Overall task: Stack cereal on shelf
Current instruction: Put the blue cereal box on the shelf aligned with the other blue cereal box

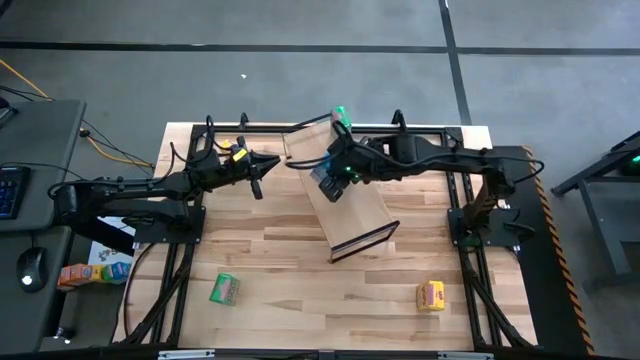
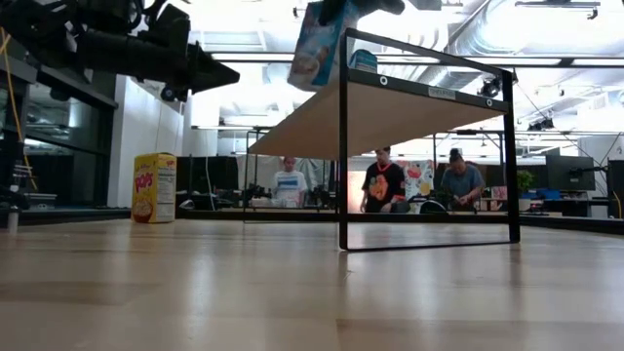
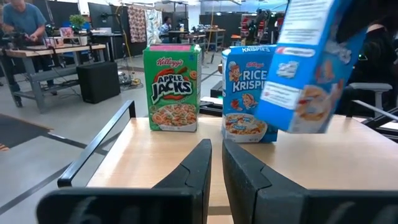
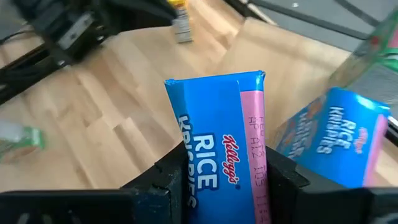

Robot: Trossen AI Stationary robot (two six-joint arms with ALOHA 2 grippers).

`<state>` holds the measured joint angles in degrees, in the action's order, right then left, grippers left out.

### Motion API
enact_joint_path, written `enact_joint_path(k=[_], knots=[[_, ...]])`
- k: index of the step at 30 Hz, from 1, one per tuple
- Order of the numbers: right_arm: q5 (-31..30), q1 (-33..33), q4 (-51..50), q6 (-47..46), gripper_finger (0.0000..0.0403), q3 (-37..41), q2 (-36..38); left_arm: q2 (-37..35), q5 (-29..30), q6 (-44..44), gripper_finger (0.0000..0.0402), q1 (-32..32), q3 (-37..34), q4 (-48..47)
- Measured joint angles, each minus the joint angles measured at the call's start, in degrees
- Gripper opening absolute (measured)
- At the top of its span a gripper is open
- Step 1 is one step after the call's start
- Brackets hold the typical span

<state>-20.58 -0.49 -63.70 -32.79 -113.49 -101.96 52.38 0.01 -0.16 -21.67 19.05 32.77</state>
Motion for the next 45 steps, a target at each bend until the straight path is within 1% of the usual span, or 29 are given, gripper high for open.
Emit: enact_joint_path(k=[8, 13, 25, 39, 45], knots=[[-0.4, -0.2, -0.8, -2.4, 0.0135, 0.0, -1.3, 0.0, 0.0, 0.0, 0.0033, 0.0, 0.0, 0.2], [-0.4, -0.3, -1.0, -6.4, 0.0135, 0.0, -2.9, 0.0, 0.0, 0.0, 0.0033, 0.0, 0.0, 0.2], [-0.4, -1.4, -2.4, -7.8, 0.0135, 0.0, -5.1, 0.0, 0.0, 0.0, 0.0033, 0.0, 0.0, 0.5], [-0.3, -1.5, -1.6, -7.3, 0.0135, 0.0, -5.2, 0.0, 0.0, 0.0, 0.0033, 0.0, 0.0, 0.5], [-1.9, -1.5, -1.6, -10.6, 0.0135, 0.0, -5.2, 0.0, 0.0, 0.0, 0.0033, 0.0, 0.0, 0.5]])
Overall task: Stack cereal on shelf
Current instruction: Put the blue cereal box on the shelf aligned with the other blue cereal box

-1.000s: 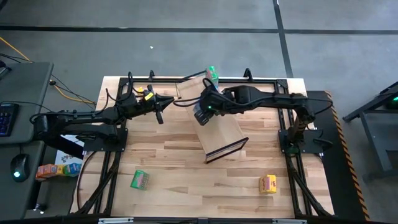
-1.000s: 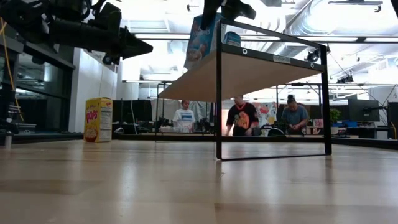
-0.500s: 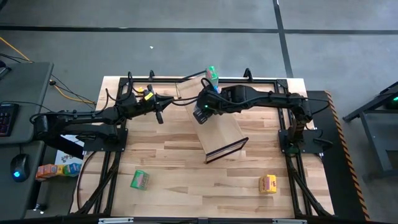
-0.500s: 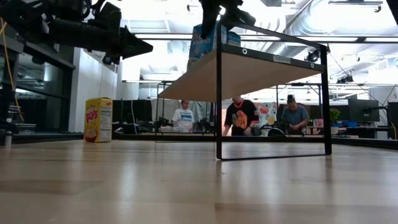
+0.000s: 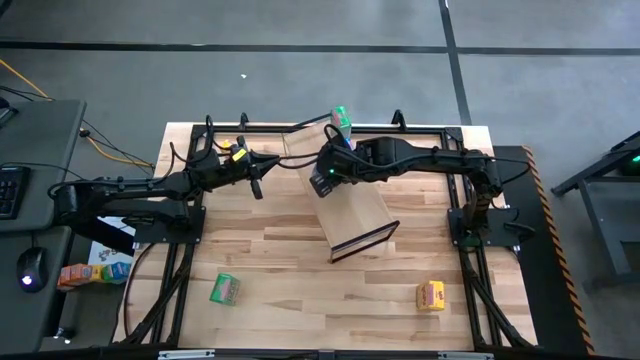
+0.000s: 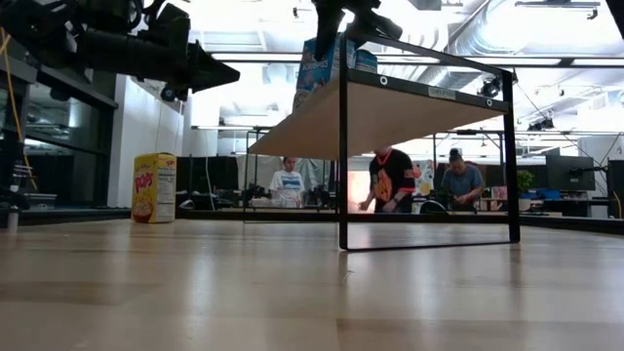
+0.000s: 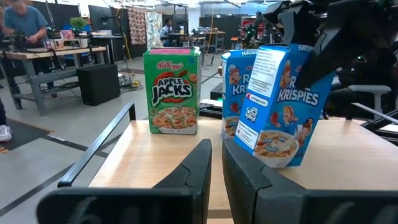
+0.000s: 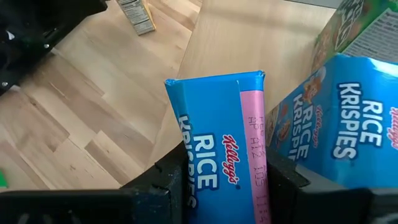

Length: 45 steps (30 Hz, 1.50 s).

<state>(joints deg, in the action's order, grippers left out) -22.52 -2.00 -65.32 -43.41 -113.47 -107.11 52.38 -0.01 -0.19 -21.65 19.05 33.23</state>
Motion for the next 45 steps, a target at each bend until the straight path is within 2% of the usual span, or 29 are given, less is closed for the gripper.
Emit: enact_joint_path(k=[4, 13, 18, 31, 39, 42, 45], knots=[[-1.0, 0.0, 0.0, 0.3, 0.0145, 0.0, 0.0, 0.0, 0.0, 0.0, 0.0033, 0.0, 0.0, 0.0], [-2.1, 0.0, 0.5, 0.3, 0.0216, 0.0, 0.0, 0.0, 0.0, 0.0, 0.0033, 0.0, 0.0, 0.0], [-3.8, 0.0, 1.9, 1.1, 0.0237, 0.0, 0.1, 0.0, 0.0, 0.0, 0.0033, 0.0, 0.0, 0.0], [-4.3, 0.0, 7.0, 10.4, 0.0238, 0.0, 1.8, 0.0, 0.0, 0.0, 0.0033, 0.0, 0.0, -0.3], [-4.2, 0.8, 5.7, 19.7, 0.0238, -0.1, 7.6, 0.0, 0.0, -0.2, 0.0033, 0.0, 0.0, 0.0], [-8.1, 1.7, 1.9, 20.9, 0.0229, -0.2, 10.3, 0.0, 0.0, -1.8, 0.0033, 0.0, 0.0, 0.0], [-14.1, 2.5, -4.8, 18.4, 0.0201, 1.5, 12.5, -0.2, 0.0, -2.1, 0.0033, 0.0, 0.0, -0.2]])
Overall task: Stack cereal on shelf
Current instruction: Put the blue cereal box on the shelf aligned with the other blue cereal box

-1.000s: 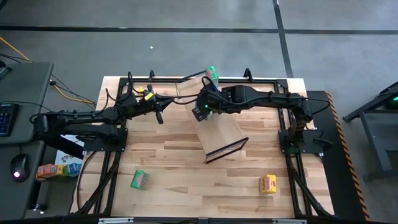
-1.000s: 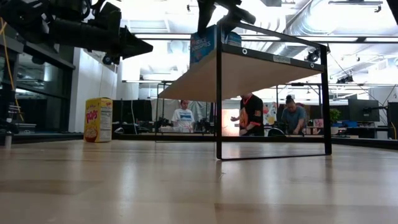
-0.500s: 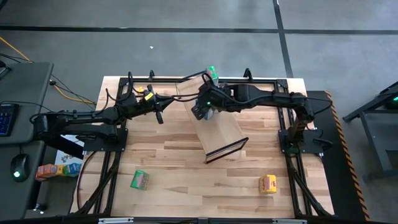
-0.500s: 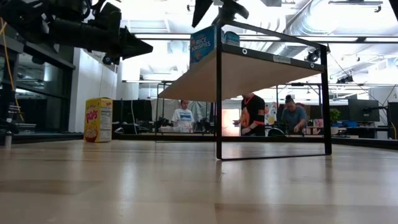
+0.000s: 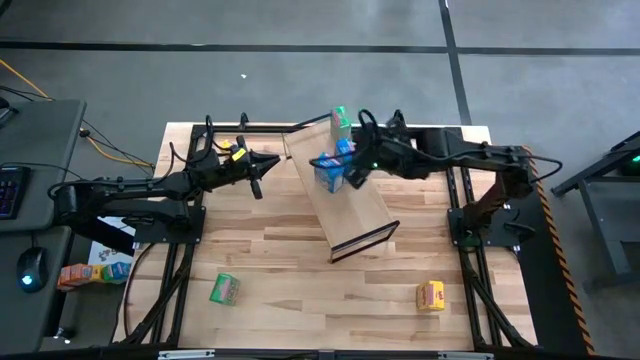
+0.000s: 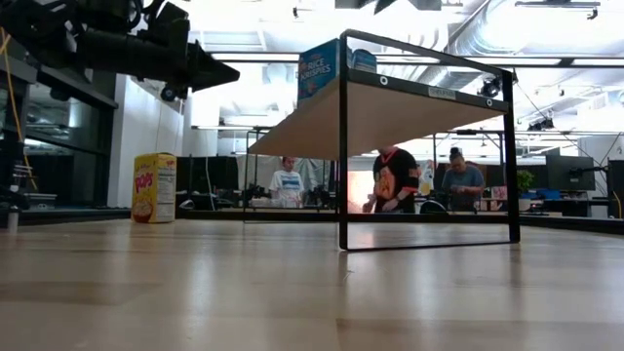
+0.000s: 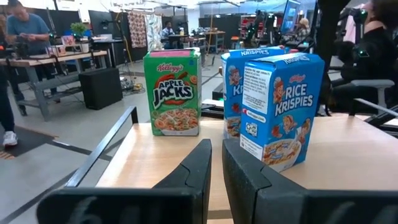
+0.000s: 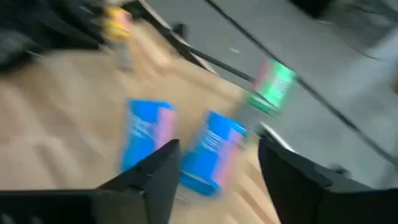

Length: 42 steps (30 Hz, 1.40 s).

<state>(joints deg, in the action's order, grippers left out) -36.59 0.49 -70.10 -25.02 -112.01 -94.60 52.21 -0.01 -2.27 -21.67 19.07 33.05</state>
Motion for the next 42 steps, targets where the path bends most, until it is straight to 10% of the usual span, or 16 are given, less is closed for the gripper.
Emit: enact_joint_path(k=[10, 22, 29, 42], knots=[[-4.9, -1.3, -1.8, -9.8, 0.0015, 30.7, 12.6, 0.0, 0.0, 0.1, 0.0032, 0.0, 0.0, -0.3], [6.8, -9.8, 57.2, 7.0, 0.0001, 66.6, 31.6, 2.0, 0.7, 3.5, 0.0032, 0.0, 0.2, 7.8], [18.3, -15.7, 68.3, 9.1, 0.0001, 70.6, 30.8, 12.7, -1.7, 3.5, 0.0003, 1.6, 4.0, 6.8], [20.2, -16.6, 69.7, 10.8, 0.0000, 70.1, 30.7, 17.5, -5.3, -0.8, 0.0000, 4.3, 8.5, 7.1]])
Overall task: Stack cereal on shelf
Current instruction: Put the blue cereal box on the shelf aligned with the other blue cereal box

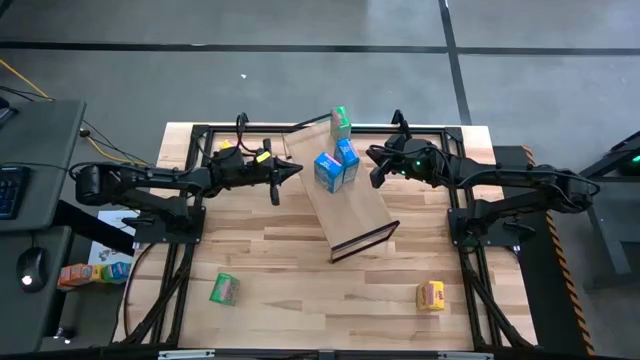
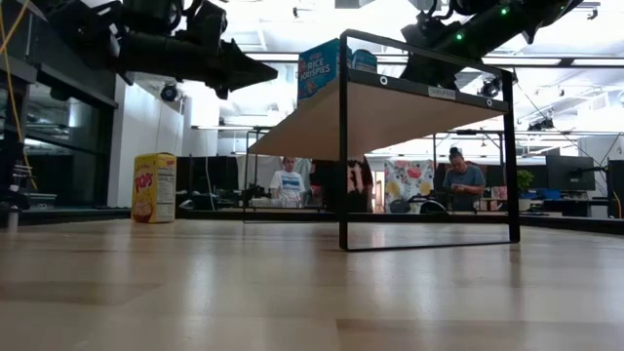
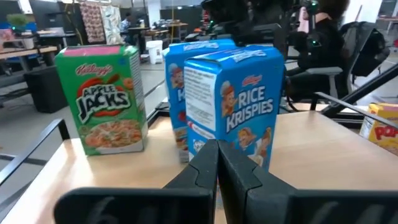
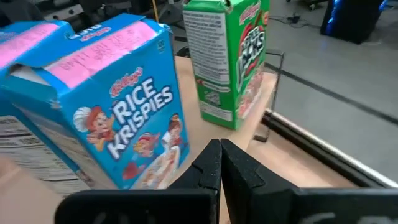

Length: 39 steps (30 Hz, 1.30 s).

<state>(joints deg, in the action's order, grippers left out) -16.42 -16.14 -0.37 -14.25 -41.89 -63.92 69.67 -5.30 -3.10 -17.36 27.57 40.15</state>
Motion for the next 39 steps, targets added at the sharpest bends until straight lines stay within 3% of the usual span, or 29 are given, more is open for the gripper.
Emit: enact_joint_path(k=[33, 39], knots=[[1.5, 0.0, 3.0, 1.3, 0.0000, -0.1, 0.0, -0.1, -0.1, 0.0, 0.0000, 0.2, 0.1, -1.1], [3.5, 0.0, 5.3, 1.5, 0.0000, -0.1, -1.7, 0.6, -2.4, 1.0, 0.0000, 0.2, 0.1, -0.8]])
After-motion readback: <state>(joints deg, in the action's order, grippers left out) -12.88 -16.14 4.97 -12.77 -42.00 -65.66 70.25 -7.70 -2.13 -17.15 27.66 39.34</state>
